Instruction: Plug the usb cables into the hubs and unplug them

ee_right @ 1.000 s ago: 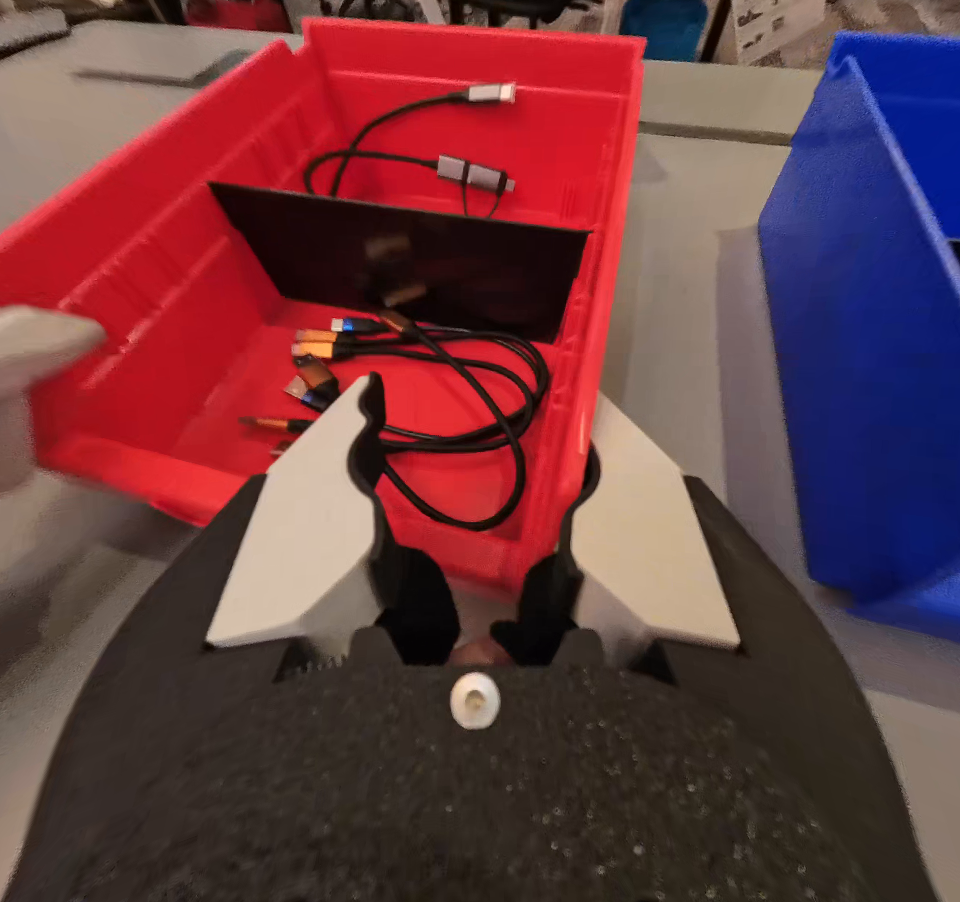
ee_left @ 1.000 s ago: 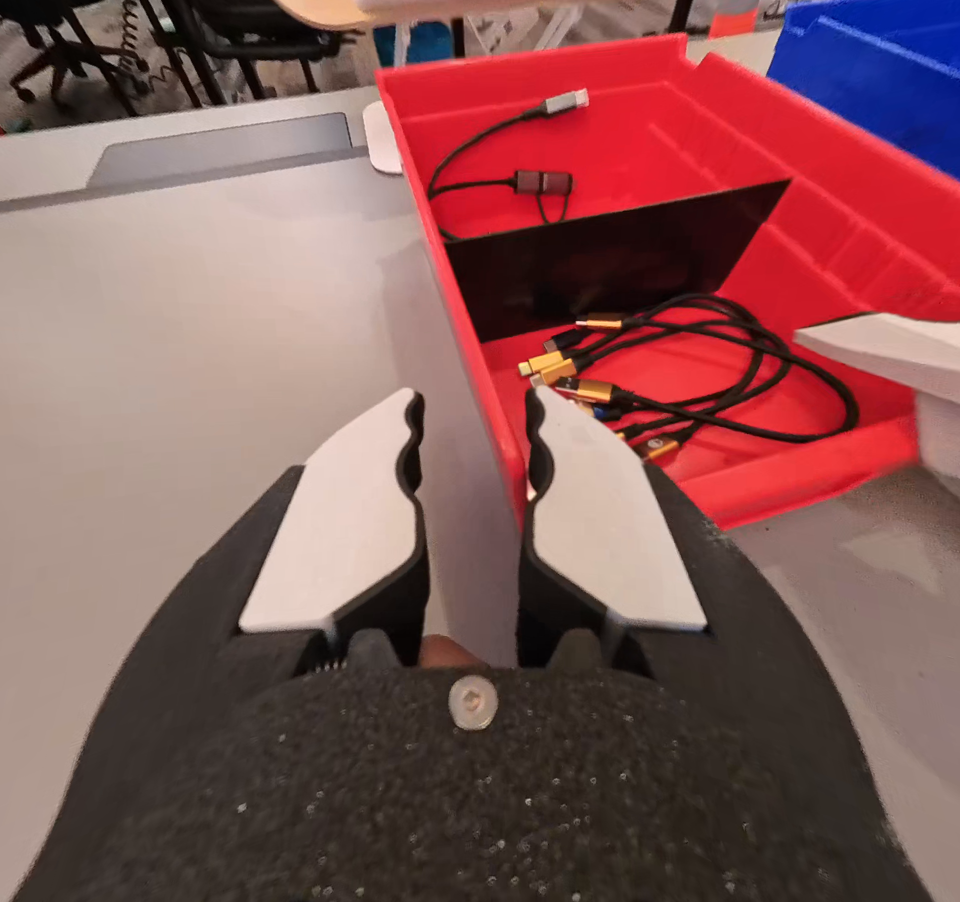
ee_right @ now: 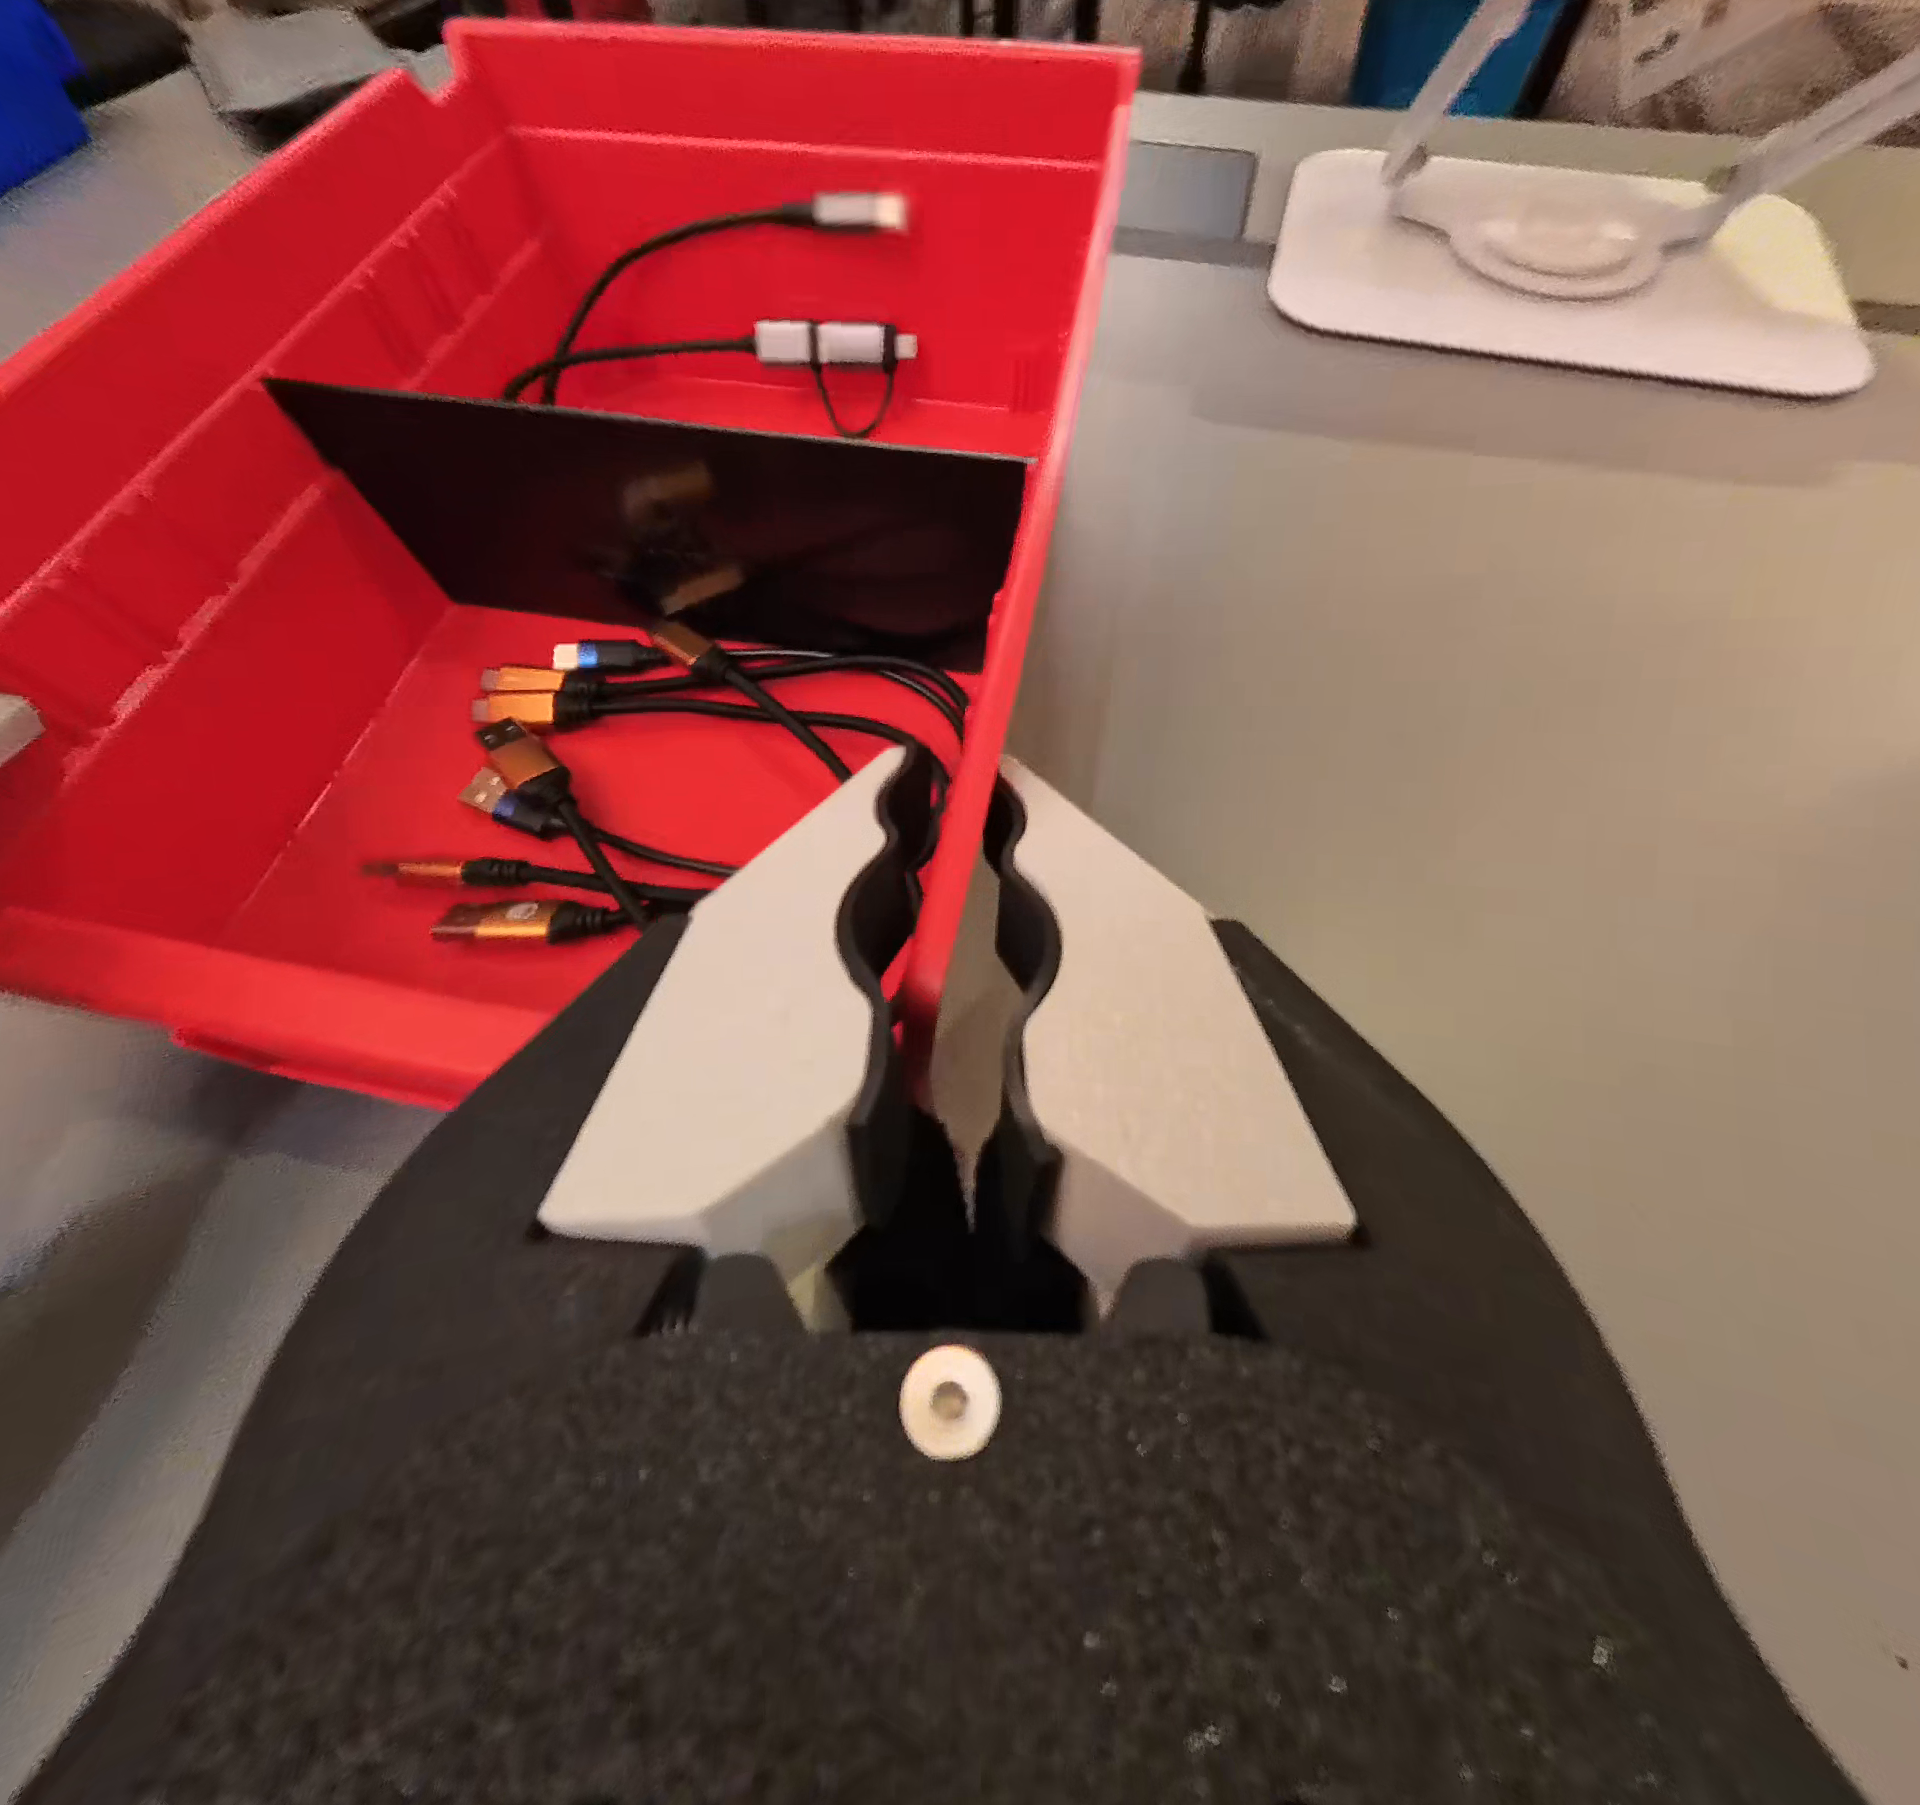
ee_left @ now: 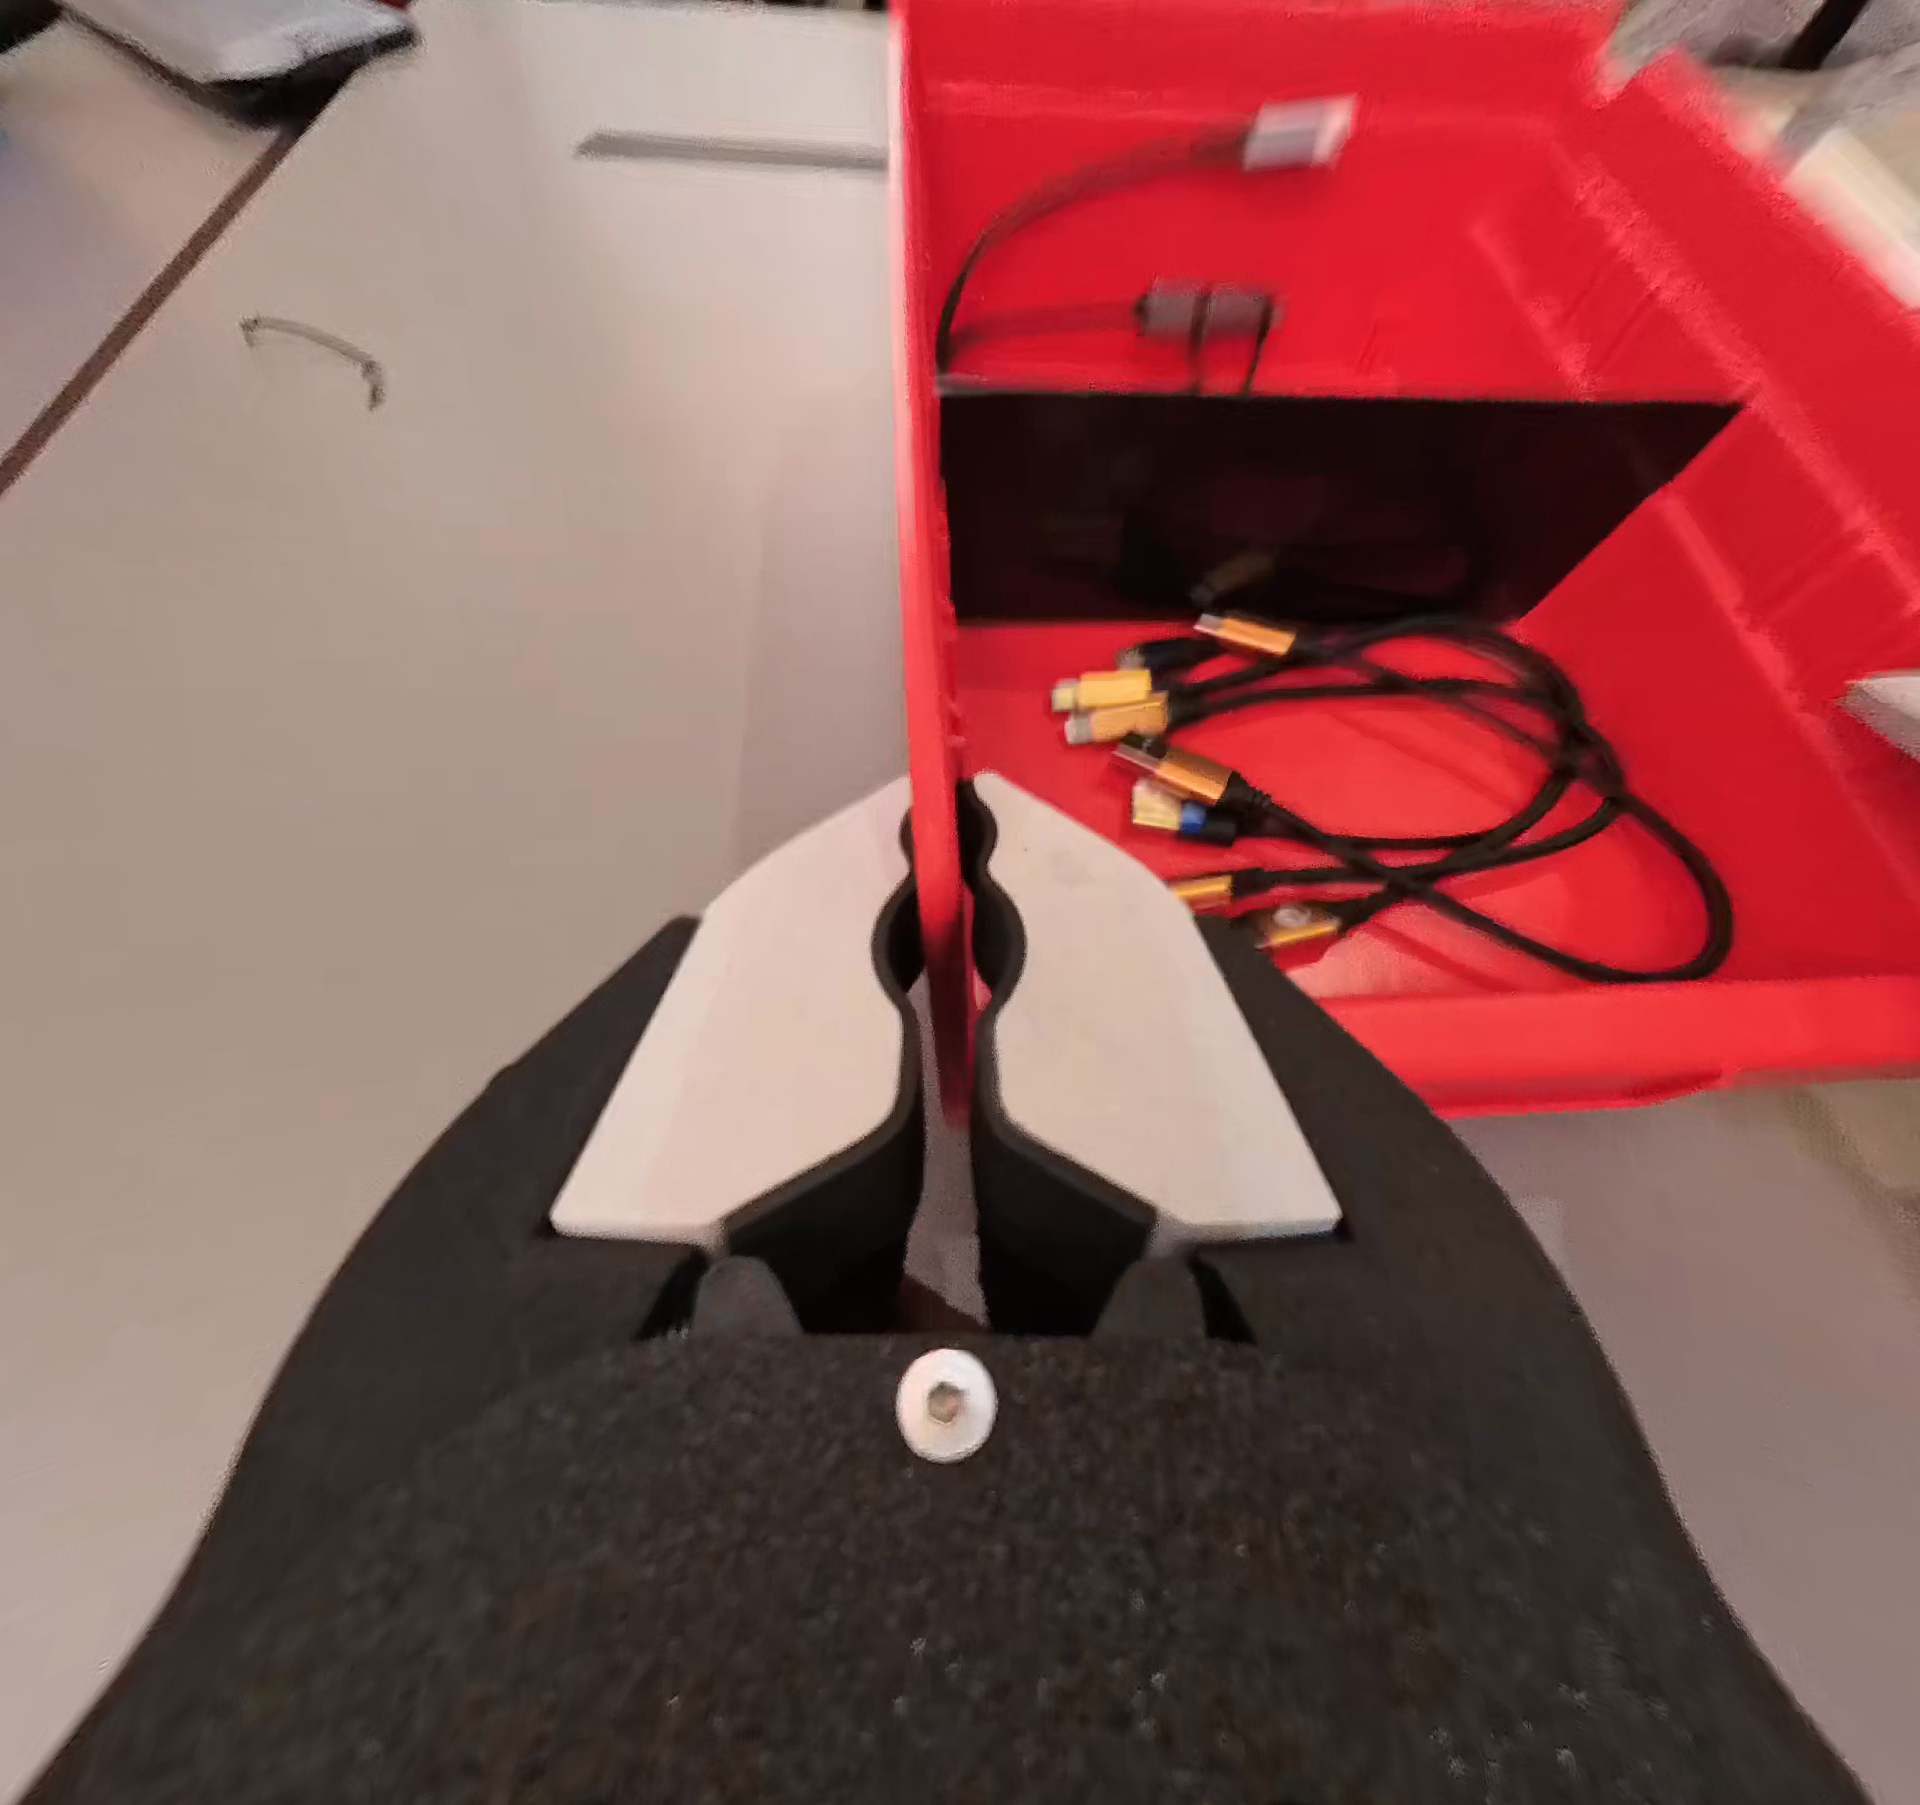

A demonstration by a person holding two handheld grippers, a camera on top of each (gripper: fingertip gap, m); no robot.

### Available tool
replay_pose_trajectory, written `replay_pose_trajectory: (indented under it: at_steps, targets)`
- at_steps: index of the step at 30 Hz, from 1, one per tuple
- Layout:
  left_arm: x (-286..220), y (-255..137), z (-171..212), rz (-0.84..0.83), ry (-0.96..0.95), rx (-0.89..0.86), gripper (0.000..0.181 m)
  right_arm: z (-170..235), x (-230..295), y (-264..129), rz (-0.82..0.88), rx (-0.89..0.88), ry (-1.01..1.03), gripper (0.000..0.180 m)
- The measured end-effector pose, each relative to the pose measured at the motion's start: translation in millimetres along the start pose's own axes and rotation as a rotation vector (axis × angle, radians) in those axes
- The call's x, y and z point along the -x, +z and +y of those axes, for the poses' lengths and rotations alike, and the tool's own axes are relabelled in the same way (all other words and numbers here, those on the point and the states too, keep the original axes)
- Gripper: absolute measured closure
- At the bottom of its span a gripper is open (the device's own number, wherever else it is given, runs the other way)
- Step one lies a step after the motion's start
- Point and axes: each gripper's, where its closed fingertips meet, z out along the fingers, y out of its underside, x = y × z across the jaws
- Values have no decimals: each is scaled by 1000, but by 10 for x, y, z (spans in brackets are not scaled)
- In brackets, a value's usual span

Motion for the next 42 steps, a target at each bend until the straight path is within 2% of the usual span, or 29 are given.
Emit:
replay_pose_trajectory:
  at_steps: [4, 7, 10, 12, 14, 17, 23, 26, 28, 30, 33, 36, 42]
  targets:
    - [50, 3, -11, 0, -11, -14, 178, 12, 69, -12, -57, 22, -8, 166]
    - [64, -52, -95, -47, 17, -75, 177, 30, 110, -140, -177, 40, -38, 161]
    - [104, -252, -330, -106, 13, -197, 165, 9, 115, -457, -339, 19, -81, 161]
    - [154, -451, -536, -138, -35, -344, 160, 39, 54, -740, -469, 2, -150, 160]
    - [154, -590, -632, -127, -96, -442, 158, 40, -235, -969, -493, -54, -206, 160]
    - [26, -608, -553, -88, -136, -430, 156, 59, -927, -1243, -431, -124, -242, 160]
    - [-767, -491, -150, 75, -149, -254, 156, 333, -2900, -1638, -76, -185, -206, 151]
    - [-1061, -491, 103, 85, -50, -158, 156, 613, -3811, -1820, 109, -174, -99, 146]
    - [-1163, -502, 131, 77, 20, -156, 156, 751, -4168, -1915, 162, -169, -47, 144]
    - [-1213, -507, 103, 65, 67, -172, 156, 733, -4382, -1932, 187, -167, 5, 139]
    - [-1248, -476, 155, 56, 159, -152, 156, 741, -4543, -1874, 231, -183, 32, 139]
    - [-1245, -457, 177, 59, 165, -145, 157, 781, -4468, -1801, 200, -145, 57, 140]
    - [-1209, -421, 224, 78, 136, -118, 158, 764, -4321, -1808, 222, -151, -34, 144]
